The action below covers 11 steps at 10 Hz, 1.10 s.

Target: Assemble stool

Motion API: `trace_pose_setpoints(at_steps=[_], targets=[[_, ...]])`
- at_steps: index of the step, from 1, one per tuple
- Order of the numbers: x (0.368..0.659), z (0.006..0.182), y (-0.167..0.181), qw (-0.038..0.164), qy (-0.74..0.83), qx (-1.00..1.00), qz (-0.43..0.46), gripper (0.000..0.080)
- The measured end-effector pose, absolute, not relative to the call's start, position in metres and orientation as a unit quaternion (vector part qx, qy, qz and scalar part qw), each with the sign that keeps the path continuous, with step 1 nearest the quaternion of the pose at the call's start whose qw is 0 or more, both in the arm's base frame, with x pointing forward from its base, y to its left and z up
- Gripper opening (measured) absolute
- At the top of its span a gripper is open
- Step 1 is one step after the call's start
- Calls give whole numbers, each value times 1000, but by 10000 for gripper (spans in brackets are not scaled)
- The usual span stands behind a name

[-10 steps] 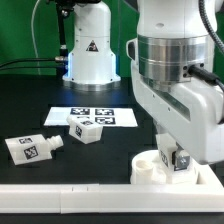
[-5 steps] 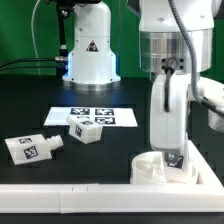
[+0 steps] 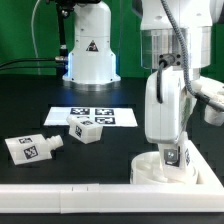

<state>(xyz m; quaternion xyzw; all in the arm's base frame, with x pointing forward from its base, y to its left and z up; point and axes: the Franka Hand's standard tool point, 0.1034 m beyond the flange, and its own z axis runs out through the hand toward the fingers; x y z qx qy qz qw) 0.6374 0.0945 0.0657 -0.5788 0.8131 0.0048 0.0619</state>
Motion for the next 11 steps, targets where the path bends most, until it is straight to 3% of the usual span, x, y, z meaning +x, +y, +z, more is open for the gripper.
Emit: trace_pose_setpoints(at_steps=[1,2,4,8,10,11], targets=[[636,70,97,56,786,-616,15,593],[638,76,101,61,758,-649,13,637],[634,84,101,56,620,-782,29,647],[635,82,99,58,526,-848,17,649],[636,87,93,56,360,-931,-2,649],[635,87,91,45,258,-965,-8,649]])
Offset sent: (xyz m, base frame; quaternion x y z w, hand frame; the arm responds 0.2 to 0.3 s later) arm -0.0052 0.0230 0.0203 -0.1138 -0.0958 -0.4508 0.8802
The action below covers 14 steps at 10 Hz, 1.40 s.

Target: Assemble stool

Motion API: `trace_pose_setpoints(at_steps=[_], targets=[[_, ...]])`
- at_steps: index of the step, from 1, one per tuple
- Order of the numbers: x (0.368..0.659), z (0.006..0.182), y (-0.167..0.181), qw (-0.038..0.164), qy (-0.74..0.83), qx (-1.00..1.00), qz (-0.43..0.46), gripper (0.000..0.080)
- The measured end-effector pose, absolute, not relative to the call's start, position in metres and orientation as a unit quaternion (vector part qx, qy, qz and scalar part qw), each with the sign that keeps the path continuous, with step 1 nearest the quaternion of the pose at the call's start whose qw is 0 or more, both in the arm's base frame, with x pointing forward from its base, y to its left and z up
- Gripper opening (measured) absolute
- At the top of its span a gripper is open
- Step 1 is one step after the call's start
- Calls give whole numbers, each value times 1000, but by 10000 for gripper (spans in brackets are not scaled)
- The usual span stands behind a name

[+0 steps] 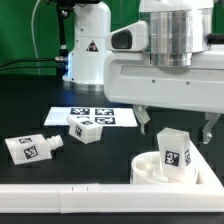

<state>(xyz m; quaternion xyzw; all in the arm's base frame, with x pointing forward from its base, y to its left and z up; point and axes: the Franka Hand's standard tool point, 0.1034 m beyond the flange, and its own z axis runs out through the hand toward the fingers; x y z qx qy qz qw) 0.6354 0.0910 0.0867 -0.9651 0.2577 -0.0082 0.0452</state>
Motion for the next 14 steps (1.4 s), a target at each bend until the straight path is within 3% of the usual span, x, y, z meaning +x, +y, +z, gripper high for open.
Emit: trace_pose_setpoints(at_steps=[1,4,8,10,12,14], targets=[[632,83,91,26,175,-984,-5,649],[633,83,86,15,75,-997,-10,649],[638,91,105,-15,-240,-970,-34,649],[639,90,101,-23,-294,-955,-31,649],[640,79,101,-27,-299,-954,-25,649],[641,71,110,-20,-162,-986,-13,649]])
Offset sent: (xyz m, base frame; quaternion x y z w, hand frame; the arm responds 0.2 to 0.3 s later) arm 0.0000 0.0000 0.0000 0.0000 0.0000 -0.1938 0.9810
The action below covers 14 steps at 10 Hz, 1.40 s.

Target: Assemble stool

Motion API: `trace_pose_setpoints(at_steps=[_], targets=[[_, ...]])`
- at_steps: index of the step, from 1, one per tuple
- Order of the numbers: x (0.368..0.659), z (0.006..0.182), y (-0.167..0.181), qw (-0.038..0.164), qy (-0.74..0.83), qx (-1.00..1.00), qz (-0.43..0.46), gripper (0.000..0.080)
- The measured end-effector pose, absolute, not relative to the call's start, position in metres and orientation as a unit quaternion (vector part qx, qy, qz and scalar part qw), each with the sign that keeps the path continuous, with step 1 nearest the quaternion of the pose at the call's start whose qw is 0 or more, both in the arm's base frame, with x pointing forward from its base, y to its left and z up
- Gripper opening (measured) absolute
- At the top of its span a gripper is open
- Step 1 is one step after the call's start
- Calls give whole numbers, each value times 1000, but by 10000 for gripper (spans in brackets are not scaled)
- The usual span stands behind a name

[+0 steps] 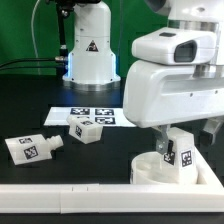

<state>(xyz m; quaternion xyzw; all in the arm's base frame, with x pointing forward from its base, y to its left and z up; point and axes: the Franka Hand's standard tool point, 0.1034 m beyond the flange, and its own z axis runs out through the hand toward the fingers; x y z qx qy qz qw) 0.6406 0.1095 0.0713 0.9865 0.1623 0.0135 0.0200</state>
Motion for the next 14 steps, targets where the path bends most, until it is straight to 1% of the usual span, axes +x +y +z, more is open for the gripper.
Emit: trace_pose_setpoints(at_steps=[1,2,3,4,5,8,9,10,11,12,14], targets=[[641,69,105,4,126,992,10,649],[642,69,101,10,125,992,10,649],[642,69,102,10,116,993,10,527],[642,69,101,9,113,993,10,386],[642,69,101,8,53,998,10,337],[642,68,102,6,-75,997,12,337],[642,67,102,-3,-160,987,16,337],[643,67,101,-29,-258,966,13,337],[643,66,104,-50,-363,930,5,337],[643,66,102,-68,-424,903,-6,337],[644,66,103,-67,-472,879,-9,337]])
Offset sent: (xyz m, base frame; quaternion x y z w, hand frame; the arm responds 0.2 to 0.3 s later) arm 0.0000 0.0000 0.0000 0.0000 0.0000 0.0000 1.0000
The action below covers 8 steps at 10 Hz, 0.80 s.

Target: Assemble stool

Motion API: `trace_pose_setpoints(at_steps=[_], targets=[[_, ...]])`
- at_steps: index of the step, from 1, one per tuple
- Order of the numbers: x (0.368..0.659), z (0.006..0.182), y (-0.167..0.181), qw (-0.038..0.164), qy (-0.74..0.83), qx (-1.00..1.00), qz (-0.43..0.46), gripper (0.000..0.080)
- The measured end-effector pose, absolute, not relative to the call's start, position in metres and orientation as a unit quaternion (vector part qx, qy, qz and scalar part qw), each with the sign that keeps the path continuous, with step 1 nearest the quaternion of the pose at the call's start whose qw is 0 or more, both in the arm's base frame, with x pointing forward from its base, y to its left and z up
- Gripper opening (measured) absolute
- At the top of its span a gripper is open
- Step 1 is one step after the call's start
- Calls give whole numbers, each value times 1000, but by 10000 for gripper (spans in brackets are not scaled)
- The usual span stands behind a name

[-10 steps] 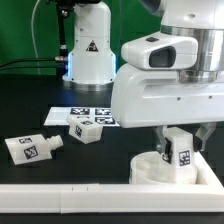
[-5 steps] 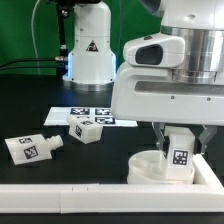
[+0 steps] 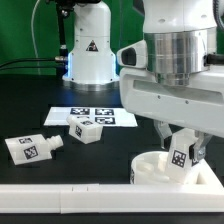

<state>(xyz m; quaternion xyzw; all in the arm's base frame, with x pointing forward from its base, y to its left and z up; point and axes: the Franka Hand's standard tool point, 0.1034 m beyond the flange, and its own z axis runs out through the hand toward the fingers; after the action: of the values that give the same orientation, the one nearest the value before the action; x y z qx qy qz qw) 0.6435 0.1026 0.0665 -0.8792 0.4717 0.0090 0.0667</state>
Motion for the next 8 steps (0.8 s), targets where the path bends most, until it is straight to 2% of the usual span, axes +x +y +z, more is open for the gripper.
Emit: trace_pose_setpoints(at_steps=[1,3,4,5,8], targets=[[644,66,103,67,489,-870,10,337],[643,66,109,66,638,-767,20,337],[643,66,110,73,717,-693,15,337],[642,66,108,88,767,-635,8,337],[642,65,107,97,831,-548,16,337]])
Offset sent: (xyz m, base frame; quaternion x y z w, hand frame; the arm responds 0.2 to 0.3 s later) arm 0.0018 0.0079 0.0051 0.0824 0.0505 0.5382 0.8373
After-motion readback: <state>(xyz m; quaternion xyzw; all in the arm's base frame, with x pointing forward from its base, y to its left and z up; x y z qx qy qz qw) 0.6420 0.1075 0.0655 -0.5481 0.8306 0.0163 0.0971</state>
